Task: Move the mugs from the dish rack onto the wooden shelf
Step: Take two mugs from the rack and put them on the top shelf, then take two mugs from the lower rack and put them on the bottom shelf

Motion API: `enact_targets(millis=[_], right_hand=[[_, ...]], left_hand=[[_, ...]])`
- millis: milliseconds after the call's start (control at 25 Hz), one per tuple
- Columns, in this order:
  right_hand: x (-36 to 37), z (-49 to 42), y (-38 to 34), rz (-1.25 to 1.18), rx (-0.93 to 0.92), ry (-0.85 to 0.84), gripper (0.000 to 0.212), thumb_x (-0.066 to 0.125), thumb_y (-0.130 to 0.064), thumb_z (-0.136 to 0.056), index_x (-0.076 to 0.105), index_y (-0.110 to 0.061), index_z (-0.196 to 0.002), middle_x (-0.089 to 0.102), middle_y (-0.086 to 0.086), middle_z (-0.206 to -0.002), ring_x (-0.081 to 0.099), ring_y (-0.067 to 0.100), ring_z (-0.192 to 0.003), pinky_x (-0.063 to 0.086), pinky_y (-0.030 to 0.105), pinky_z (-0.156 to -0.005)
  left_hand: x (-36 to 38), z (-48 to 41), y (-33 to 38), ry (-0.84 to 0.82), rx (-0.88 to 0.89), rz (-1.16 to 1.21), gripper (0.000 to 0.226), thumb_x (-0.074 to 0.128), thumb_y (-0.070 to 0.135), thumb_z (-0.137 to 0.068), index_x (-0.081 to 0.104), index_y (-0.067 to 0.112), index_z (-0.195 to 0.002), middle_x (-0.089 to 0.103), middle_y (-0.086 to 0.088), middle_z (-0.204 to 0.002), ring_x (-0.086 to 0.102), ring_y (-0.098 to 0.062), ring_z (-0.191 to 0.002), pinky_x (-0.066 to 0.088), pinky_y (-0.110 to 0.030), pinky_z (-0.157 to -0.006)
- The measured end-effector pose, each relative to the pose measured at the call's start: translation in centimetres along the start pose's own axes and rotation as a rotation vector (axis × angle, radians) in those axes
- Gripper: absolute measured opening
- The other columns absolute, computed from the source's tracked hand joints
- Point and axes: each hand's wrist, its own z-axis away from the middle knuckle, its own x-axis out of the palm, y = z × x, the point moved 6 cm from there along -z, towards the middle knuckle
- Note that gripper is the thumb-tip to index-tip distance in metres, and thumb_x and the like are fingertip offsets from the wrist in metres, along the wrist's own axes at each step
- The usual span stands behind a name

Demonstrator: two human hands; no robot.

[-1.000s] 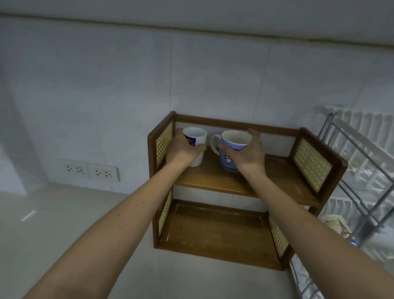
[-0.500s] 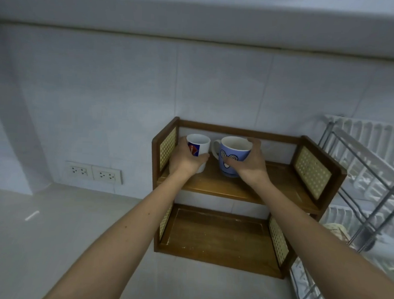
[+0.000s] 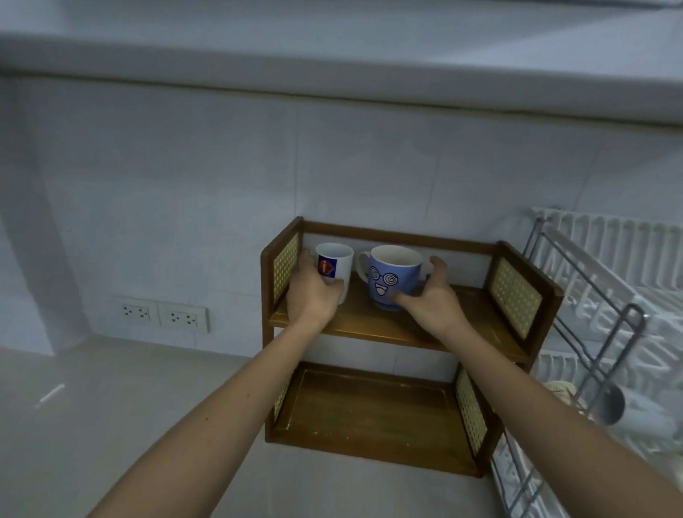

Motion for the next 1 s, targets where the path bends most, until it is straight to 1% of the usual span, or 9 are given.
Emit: enact_targets(millis=[120, 200, 360, 440, 560, 640, 800, 920, 1000], right_hand=[[-2.4, 3.2, -0.1, 0.032, 0.032, 0.050, 0.078, 0.071, -0.030, -0.081, 0.026, -0.013, -0.143, 0.044, 0.012, -0.142, 0.045, 0.027, -0.126, 0.040, 0.031, -0.092], [-4.3, 6.7, 0.2, 0.027, -0.024, 0.105, 0.065, 0.067, -0.029, -0.083, 0.037, -0.014, -0.138, 0.049, 0.006, -0.139, 0.048, 0.021, -0.124, 0.040, 0.029, -0.095], [-9.6, 15.4, 2.2, 0.082, -0.222, 0.258, 0.037, 0.064, -0.014, -0.082, 0.057, -0.018, -0.118, 0.064, -0.002, -0.112, 0.059, 0.007, -0.103, 0.044, 0.008, -0.077], [-12.5, 18.9, 3.9, 0.152, -0.274, 0.306, 0.028, 0.061, -0.010, -0.083, 0.061, -0.018, -0.110, 0.066, -0.004, -0.102, 0.061, 0.005, -0.092, 0.051, 0.014, -0.069], [-16.4, 22.3, 7.5, 0.231, -0.230, 0.330, 0.025, 0.061, -0.007, -0.084, 0.062, -0.017, -0.107, 0.067, -0.007, -0.097, 0.062, 0.005, -0.089, 0.055, 0.021, -0.065], [-19.0, 23.5, 10.5, 0.293, -0.154, 0.343, 0.025, 0.061, -0.005, -0.083, 0.062, -0.016, -0.105, 0.067, -0.011, -0.093, 0.063, 0.005, -0.087, 0.057, 0.027, -0.065], [-23.9, 23.7, 16.0, 0.383, -0.023, 0.324, 0.023, 0.061, -0.006, -0.081, 0.063, -0.015, -0.103, 0.066, -0.009, -0.088, 0.064, 0.009, -0.084, 0.053, 0.031, -0.068], [-27.2, 22.0, 22.5, 0.335, 0.271, 0.269, 0.025, 0.060, -0.016, -0.082, 0.060, -0.016, -0.107, 0.067, 0.000, -0.092, 0.063, 0.015, -0.079, 0.049, 0.029, -0.067], [-28.7, 21.5, 27.8, -0.040, 0.671, 0.313, 0.040, 0.062, -0.021, -0.084, 0.049, -0.016, -0.121, 0.061, 0.009, -0.110, 0.061, 0.023, -0.088, 0.052, 0.036, -0.071]], left_hand=[[0.5, 3.4, 1.8, 0.039, 0.107, -0.023, 0.061, 0.065, 0.017, -0.085, 0.036, 0.015, -0.138, 0.046, -0.012, -0.137, 0.050, -0.029, -0.122, 0.048, -0.042, -0.098], [1.6, 6.7, 3.5, 0.005, 0.220, 0.000, 0.057, 0.062, 0.017, -0.086, 0.038, 0.019, -0.137, 0.044, -0.008, -0.138, 0.047, -0.024, -0.123, 0.042, -0.033, -0.099], [5.1, 14.5, 6.8, -0.158, 0.410, 0.108, 0.045, 0.060, 0.015, -0.087, 0.046, 0.025, -0.128, 0.049, 0.006, -0.127, 0.047, -0.008, -0.118, 0.040, -0.022, -0.093], [6.9, 18.2, 8.2, -0.268, 0.477, 0.156, 0.041, 0.059, 0.013, -0.088, 0.049, 0.027, -0.125, 0.050, 0.012, -0.123, 0.046, -0.002, -0.116, 0.038, -0.019, -0.092], [9.7, 23.2, 9.9, -0.395, 0.604, 0.204, 0.035, 0.056, 0.005, -0.088, 0.055, 0.019, -0.119, 0.058, 0.003, -0.118, 0.053, -0.010, -0.112, 0.046, -0.026, -0.093], [11.5, 26.3, 11.4, -0.454, 0.778, 0.224, 0.031, 0.056, -0.002, -0.085, 0.061, 0.010, -0.113, 0.062, -0.004, -0.111, 0.058, -0.016, -0.105, 0.050, -0.033, -0.090], [16.3, 31.3, 14.6, -0.674, 1.322, 0.064, 0.026, 0.059, 0.000, -0.080, 0.066, 0.008, -0.104, 0.068, -0.007, -0.102, 0.063, -0.022, -0.094, 0.050, -0.032, -0.082], [21.8, 31.8, 15.7, -0.812, 1.257, -0.232, 0.034, 0.056, 0.011, -0.085, 0.059, 0.014, -0.119, 0.063, -0.004, -0.117, 0.058, -0.024, -0.106, 0.046, -0.036, -0.087], [25.6, 31.1, 15.0, -0.834, 1.065, -0.501, 0.050, 0.057, 0.015, -0.085, 0.044, 0.018, -0.134, 0.049, -0.006, -0.136, 0.047, -0.026, -0.122, 0.039, -0.039, -0.095]])
